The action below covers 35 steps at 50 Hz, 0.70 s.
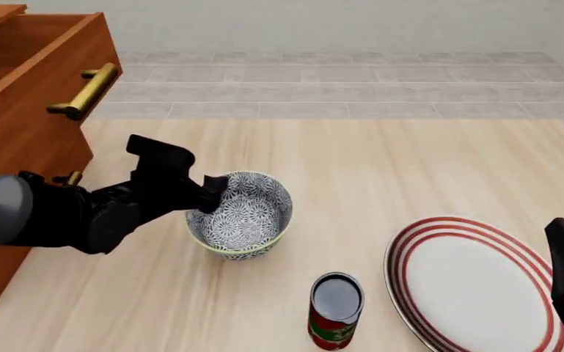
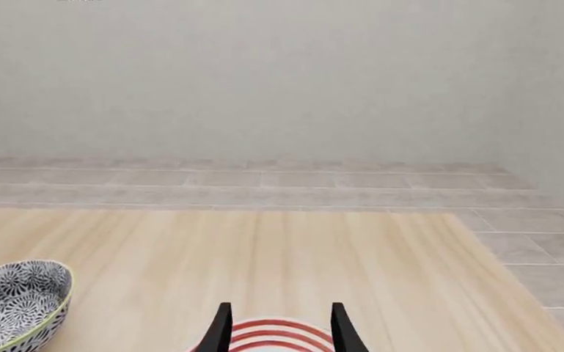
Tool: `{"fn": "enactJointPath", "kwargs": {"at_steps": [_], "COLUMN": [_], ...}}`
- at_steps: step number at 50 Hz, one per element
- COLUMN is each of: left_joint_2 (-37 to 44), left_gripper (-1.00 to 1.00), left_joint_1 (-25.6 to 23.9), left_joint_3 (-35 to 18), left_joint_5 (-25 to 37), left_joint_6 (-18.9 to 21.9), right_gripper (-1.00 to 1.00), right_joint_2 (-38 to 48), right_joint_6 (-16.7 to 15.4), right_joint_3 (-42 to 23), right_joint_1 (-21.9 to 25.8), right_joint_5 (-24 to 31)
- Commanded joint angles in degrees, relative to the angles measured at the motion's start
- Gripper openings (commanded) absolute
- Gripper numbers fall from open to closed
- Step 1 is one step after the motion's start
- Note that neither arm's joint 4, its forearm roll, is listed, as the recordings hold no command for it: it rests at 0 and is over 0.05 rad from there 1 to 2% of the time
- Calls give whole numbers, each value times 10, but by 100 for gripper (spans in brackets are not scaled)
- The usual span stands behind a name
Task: Put the bowl on top of the cabinet.
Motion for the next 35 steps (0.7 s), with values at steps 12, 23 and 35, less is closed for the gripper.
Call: {"fn": "enactJointPath", "kwargs": {"at_steps": [12,23,35], "left_joint_2": [73,102,134], "left_gripper": [100,100,100], "left_joint_1": [10,14,0], "left_joint_3": [-23,-20,-24], "left_joint_5": [-22,-41,-49], "left_joint_6": [-8,-9,-15], "right_gripper": [100,100,100], "right_joint_2": [0,0,0], "right_joint_6": [5,5,4], "right_joint_3": [-1,-1,-3], "right_joint_1": [-2,-2,-2], "right_joint_5": [-2,-2,-2]}}
